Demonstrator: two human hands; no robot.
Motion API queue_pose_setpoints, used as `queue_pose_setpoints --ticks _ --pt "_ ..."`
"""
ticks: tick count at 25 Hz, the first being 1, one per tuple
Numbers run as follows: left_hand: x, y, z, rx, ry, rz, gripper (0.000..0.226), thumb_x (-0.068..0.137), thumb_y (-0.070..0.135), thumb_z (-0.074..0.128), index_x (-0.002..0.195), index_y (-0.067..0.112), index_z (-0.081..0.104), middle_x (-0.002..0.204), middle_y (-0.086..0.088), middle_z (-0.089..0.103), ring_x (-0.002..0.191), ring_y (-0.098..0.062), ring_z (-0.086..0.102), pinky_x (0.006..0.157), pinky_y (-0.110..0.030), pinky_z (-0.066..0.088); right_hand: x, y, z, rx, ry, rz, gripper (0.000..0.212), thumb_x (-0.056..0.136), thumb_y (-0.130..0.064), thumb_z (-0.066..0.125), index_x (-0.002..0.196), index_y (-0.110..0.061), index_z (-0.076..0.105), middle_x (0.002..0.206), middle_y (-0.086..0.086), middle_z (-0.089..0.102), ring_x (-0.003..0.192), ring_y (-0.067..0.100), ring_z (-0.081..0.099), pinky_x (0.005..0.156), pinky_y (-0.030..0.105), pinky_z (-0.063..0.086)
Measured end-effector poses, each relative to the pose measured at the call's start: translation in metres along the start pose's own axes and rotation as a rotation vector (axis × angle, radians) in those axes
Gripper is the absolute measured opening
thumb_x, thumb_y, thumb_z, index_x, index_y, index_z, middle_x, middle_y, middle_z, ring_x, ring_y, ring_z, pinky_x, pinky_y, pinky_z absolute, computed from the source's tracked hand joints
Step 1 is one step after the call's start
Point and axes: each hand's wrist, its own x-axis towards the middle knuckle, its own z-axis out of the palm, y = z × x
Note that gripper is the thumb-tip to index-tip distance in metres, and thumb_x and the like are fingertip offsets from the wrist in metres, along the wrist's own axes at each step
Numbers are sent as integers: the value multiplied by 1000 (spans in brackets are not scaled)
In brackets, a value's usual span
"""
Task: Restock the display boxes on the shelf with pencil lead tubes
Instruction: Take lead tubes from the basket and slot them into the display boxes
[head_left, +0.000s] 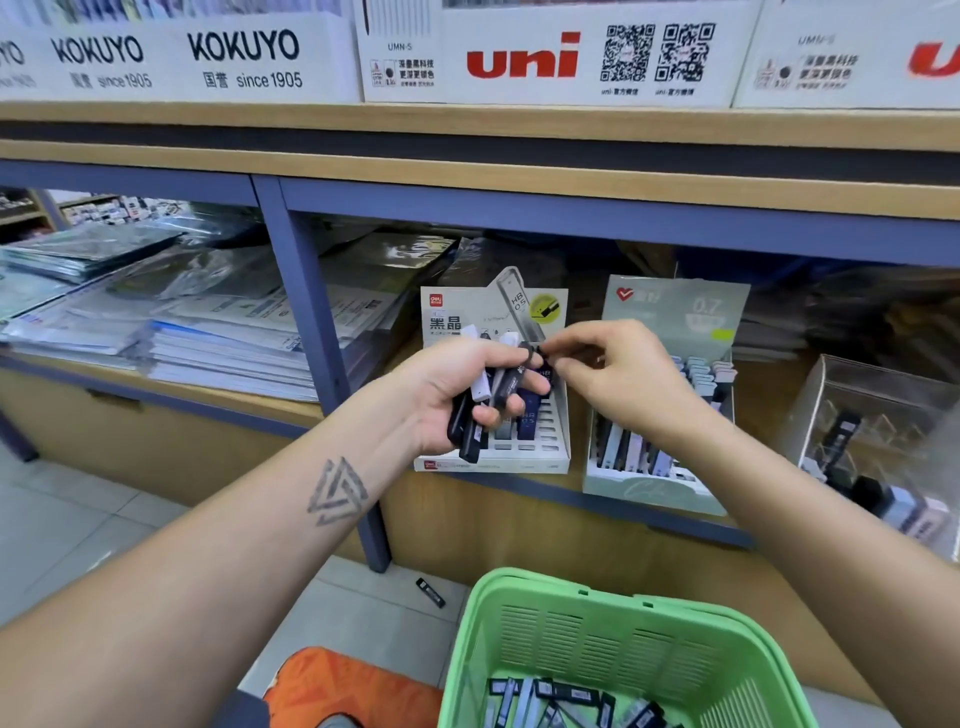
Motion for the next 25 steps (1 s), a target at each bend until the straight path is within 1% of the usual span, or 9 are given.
queue_pose_setpoints --ticks 2,4,7,10,14,17,21,23,25 --pt "1 -2 11 2 -92 -25 16 103 13 48 100 4 61 82 -11 69 45 -10 47 31 -12 25 -12 -3 -13 430 -84 118 25 94 -7 66 118 -13 73 95 3 76 89 10 70 82 26 54" --pt "3 -4 21 -3 -163 -44 18 103 13 47 96 4 60 83 -15 69 43 -9 44 31 -12 25 -23 1 -23 573 -112 162 25 92 -7 71 115 -14 74 92 8 76 82 10 67 75 25 53" --pt "8 -11 39 -16 -228 -93 17 103 15 47 96 5 59 84 -19 69 44 -9 45 31 -12 27 -35 14 -37 555 -43 205 15 86 -8 77 101 -12 78 88 12 76 74 12 64 66 24 49" --pt "17 -22 53 4 -231 -128 19 103 18 47 99 3 59 84 -20 68 45 -11 46 30 -13 28 -44 28 -54 614 -9 291 10 82 -3 79 92 -5 76 77 11 73 68 15 65 61 24 53" --pt "27 -25 59 36 -236 -122 7 101 12 51 97 7 54 77 -11 57 47 -11 43 31 -14 28 -54 47 -78 765 22 339 13 82 9 74 89 -2 72 80 13 73 75 23 71 70 27 59" --pt "35 -25 70 83 -160 -27 2 96 4 56 95 6 56 76 -10 57 46 -11 42 31 -16 27 -62 60 -89 742 -7 321 20 77 13 77 85 -6 75 89 17 72 83 26 72 76 31 58" --pt "38 -29 81 195 -49 175 9 91 -3 62 98 2 59 79 -17 62 46 -14 41 32 -17 25 -68 67 -89 605 10 290 22 75 11 80 84 -8 75 89 15 75 83 25 72 78 32 58" --pt "39 -31 85 184 -25 206 14 90 -4 62 103 0 60 81 -21 63 46 -16 41 33 -17 25 -71 69 -90 575 45 282 23 75 13 79 85 -8 74 90 16 76 82 25 73 81 33 59" --pt "37 -31 87 165 -18 216 14 90 -5 60 104 -2 61 85 -23 64 46 -16 40 33 -17 24 -73 69 -92 569 64 274 24 76 13 79 88 -7 73 89 13 76 81 23 73 79 31 58"
